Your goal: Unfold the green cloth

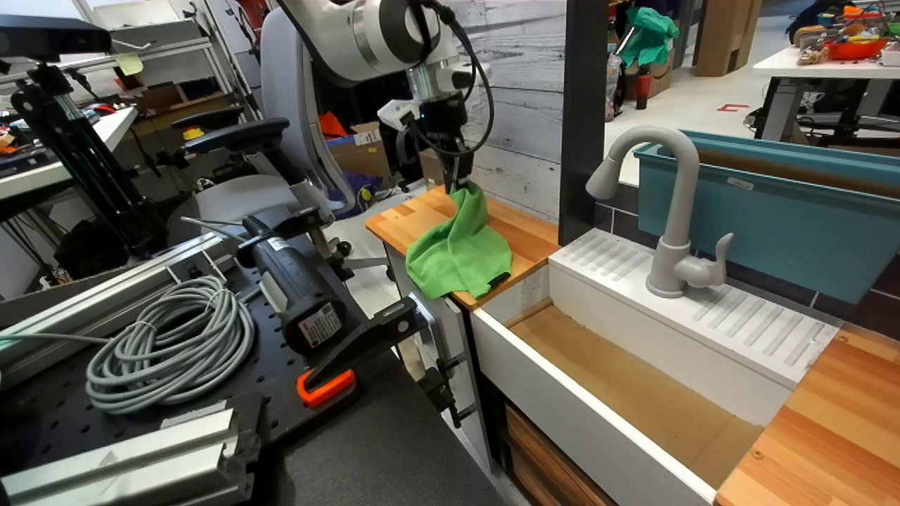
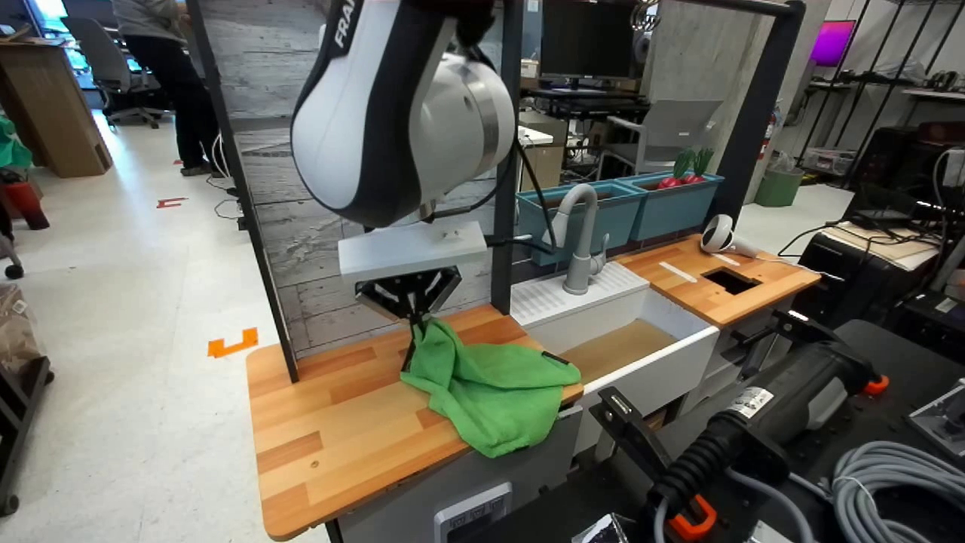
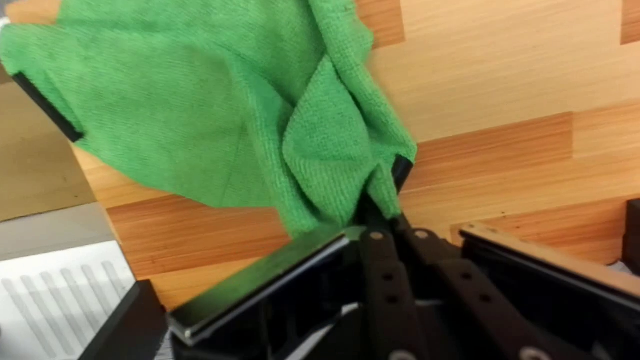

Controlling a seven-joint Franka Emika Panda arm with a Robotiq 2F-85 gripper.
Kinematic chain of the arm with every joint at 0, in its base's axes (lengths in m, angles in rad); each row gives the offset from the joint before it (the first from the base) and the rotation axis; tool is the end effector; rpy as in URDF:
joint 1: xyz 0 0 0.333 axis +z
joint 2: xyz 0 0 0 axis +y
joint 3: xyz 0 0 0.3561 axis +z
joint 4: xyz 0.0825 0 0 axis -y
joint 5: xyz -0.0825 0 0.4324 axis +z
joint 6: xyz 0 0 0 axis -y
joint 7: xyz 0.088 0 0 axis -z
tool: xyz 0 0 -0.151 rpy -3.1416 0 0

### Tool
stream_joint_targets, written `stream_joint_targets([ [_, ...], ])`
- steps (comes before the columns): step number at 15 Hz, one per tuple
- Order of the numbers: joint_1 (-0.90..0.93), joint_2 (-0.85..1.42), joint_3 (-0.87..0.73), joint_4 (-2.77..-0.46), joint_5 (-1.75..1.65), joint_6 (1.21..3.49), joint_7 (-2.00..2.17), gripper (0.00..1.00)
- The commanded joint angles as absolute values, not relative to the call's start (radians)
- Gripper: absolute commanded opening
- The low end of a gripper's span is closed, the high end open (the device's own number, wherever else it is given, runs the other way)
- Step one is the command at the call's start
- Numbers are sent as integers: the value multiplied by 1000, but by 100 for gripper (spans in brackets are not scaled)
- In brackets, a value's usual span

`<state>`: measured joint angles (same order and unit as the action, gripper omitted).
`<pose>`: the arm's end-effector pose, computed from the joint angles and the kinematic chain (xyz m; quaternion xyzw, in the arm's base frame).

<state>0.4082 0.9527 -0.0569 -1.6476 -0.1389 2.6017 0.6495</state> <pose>0.6758 0.2490 -0.0059 0.9953 -0.0773 0.0286 0.0514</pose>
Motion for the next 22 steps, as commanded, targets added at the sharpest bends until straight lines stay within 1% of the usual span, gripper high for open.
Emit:
stream_joint_targets([
  [1, 403, 1069, -27, -1549, -118, 2700, 559, 1],
  [4, 395, 1127, 17, -1529, -93, 2775, 463, 1],
  [6, 388, 1156, 43, -1509, -70, 2781, 413, 1],
  [7, 388, 1163, 46, -1498, -59, 2769, 400, 28],
  [8, 386, 1159, 44, -1493, -48, 2754, 389, 29],
  [10, 384, 1157, 43, -1490, -23, 2747, 378, 41],
  [11, 387, 1153, 36, -1492, -9, 2743, 385, 50],
  [13, 395, 1132, 16, -1509, 16, 2709, 414, 62],
  [14, 396, 1114, 11, -1532, 26, 2700, 420, 71],
  [15, 399, 1098, 5, -1552, 32, 2690, 426, 77],
  [16, 404, 1078, -3, -1581, 35, 2697, 433, 86],
  [18, 424, 1026, -22, -1654, 31, 2707, 458, 100],
  [22, 453, 899, -45, -1805, 33, 2722, 515, 100],
])
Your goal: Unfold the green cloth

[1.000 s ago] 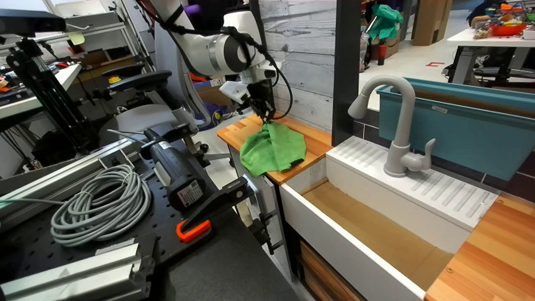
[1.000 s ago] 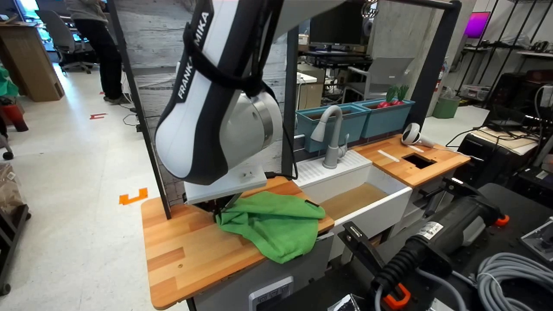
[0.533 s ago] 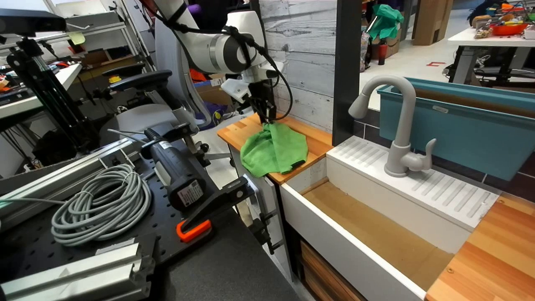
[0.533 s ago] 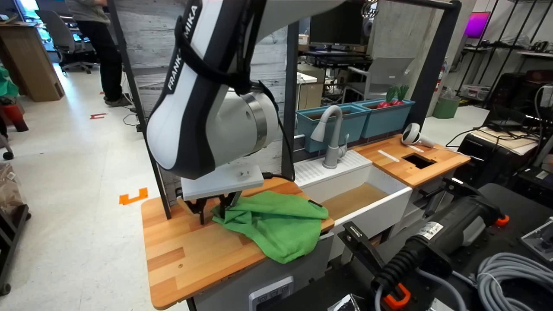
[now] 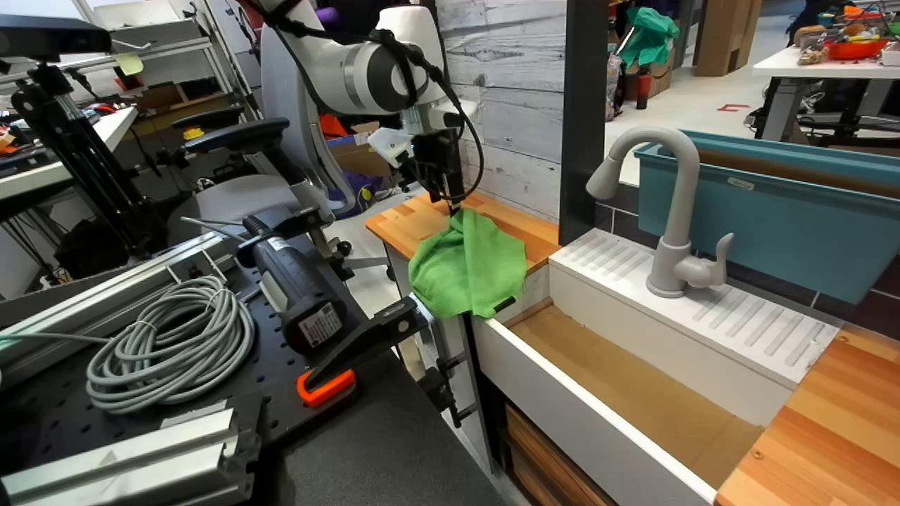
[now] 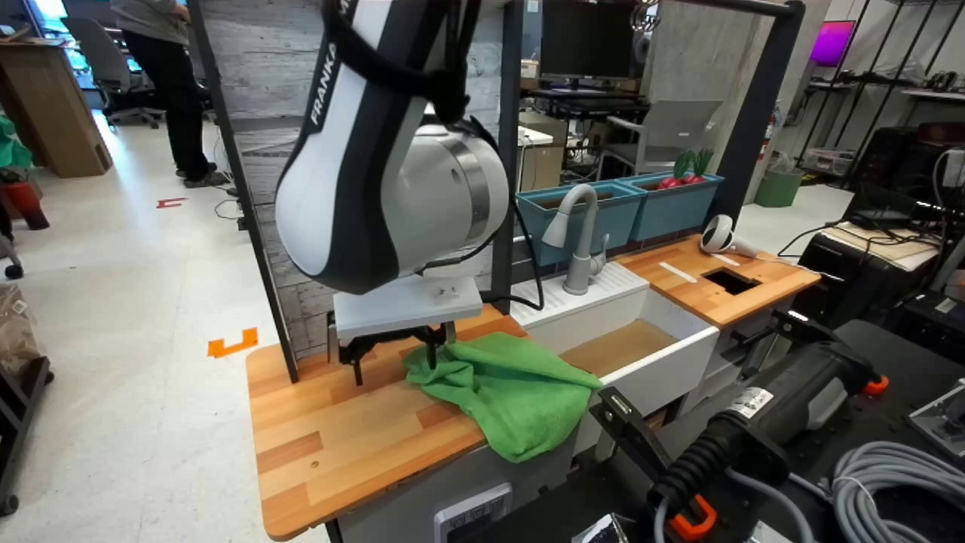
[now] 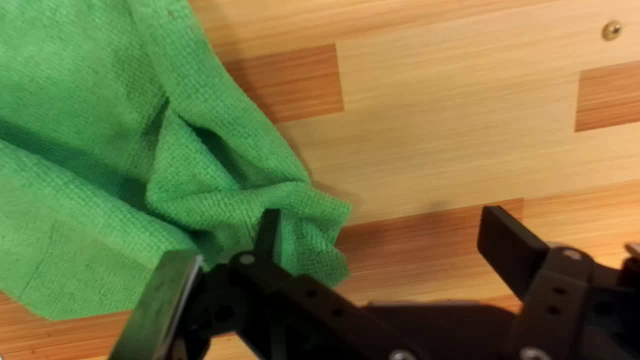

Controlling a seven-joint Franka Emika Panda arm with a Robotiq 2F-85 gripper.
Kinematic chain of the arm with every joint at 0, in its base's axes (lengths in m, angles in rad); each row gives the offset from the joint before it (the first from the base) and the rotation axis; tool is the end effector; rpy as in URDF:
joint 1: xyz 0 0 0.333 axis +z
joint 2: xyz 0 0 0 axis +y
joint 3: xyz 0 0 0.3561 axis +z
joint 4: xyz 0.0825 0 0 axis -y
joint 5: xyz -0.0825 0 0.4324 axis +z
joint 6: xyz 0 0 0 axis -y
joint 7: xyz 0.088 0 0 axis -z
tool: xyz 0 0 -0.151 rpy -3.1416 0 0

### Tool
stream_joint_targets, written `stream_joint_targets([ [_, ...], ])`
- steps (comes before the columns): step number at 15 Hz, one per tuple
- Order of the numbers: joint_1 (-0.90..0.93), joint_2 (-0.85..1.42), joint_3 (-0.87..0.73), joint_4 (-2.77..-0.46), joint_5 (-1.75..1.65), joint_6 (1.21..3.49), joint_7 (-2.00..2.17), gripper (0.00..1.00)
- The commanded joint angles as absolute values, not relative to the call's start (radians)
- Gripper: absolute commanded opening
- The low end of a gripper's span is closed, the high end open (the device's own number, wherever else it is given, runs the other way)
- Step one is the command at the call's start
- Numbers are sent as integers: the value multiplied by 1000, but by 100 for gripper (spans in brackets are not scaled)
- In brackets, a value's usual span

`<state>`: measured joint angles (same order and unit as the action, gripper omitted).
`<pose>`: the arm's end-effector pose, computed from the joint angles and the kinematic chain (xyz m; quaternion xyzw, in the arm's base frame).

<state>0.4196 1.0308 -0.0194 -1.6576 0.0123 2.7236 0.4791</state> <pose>0.6490 0.2745 -0.0550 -0.9990 0.0401 -0.0184 0.0024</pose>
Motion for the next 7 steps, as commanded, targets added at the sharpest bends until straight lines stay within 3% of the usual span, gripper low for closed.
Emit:
stream_joint_targets([
  [1, 456, 867, -45, -1845, 31, 2725, 521, 100],
  [7, 437, 858, -34, -1862, 20, 2703, 504, 100],
])
